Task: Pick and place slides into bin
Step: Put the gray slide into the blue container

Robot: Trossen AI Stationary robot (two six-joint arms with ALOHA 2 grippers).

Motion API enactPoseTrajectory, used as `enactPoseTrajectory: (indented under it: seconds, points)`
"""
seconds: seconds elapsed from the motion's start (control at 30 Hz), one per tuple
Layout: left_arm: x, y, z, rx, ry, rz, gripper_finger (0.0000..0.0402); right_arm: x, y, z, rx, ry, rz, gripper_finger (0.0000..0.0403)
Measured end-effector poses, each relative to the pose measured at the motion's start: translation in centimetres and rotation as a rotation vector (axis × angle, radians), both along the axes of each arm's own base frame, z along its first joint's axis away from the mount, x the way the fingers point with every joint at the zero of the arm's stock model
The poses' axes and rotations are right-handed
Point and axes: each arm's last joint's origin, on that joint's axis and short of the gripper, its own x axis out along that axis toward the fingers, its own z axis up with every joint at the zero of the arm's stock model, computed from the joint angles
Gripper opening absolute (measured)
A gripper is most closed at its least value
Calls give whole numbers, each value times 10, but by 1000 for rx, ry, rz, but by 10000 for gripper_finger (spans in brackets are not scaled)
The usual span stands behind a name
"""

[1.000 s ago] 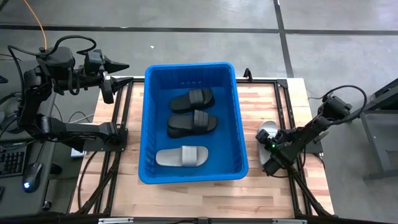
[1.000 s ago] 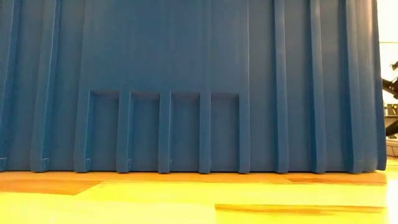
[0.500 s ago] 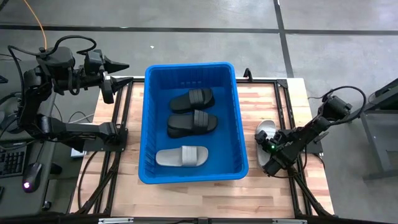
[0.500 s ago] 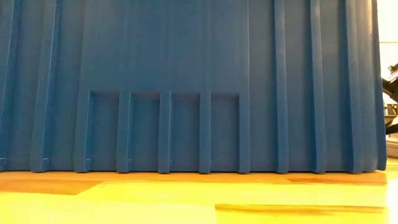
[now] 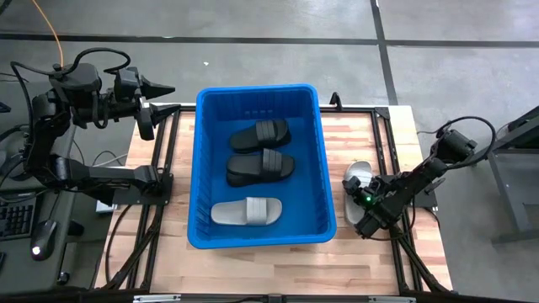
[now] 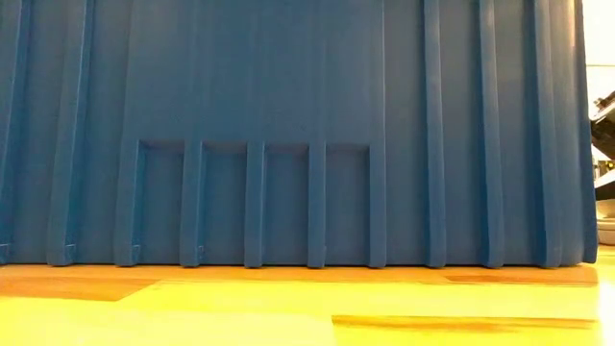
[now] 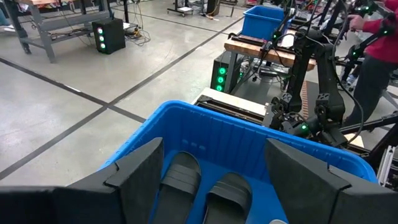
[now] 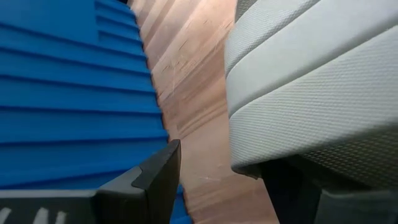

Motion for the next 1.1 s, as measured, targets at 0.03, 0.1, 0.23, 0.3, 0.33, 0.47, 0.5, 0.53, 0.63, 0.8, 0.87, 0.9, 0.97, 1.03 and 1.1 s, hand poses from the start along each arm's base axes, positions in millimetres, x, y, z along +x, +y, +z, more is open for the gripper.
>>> enactPoseTrajectory:
  seconds: [0.03,0.1,0.23,0.3,0.33,0.47,0.5,0.53,0.63,0.8,0.87,0.9,0.97,1.03,1.1]
  points:
    - [0,0,0,0,0,0,266,0,0,0,3,0,-1,204]
    - [0,0,0,0,0,0,266,0,0,0,6,-1,-1,196]
    - [0,0,0,0,0,0,266,1,1,-1,50,-6,-24,150]
    - [0,0,0,0,0,0,266,0,1,-2,69,4,-41,112]
    - [0,0,0,0,0,0,266,1,0,-2,71,9,-47,89]
    - [0,0,0,0,0,0,266,6,-2,-2,79,27,-38,12]
    - [0,0,0,0,0,0,266,7,-2,-2,80,30,-36,12]
    - [0,0,0,0,0,0,266,7,-2,-2,73,27,-33,14]
    - [0,0,0,0,0,0,266,12,0,-1,38,-43,-5,5]
    - [0,0,0,0,0,0,266,13,1,1,-37,-82,42,2]
    - [0,0,0,0,0,0,266,14,2,3,-79,-95,62,2]
    - [0,0,0,0,0,0,266,14,3,3,-80,-98,71,1]
    - [0,0,0,0,0,0,266,16,5,4,-66,-125,81,1]
    - [0,0,0,0,0,0,266,16,6,4,-48,-147,67,1]
    - [0,0,0,0,0,0,266,18,6,4,-42,-159,70,1]
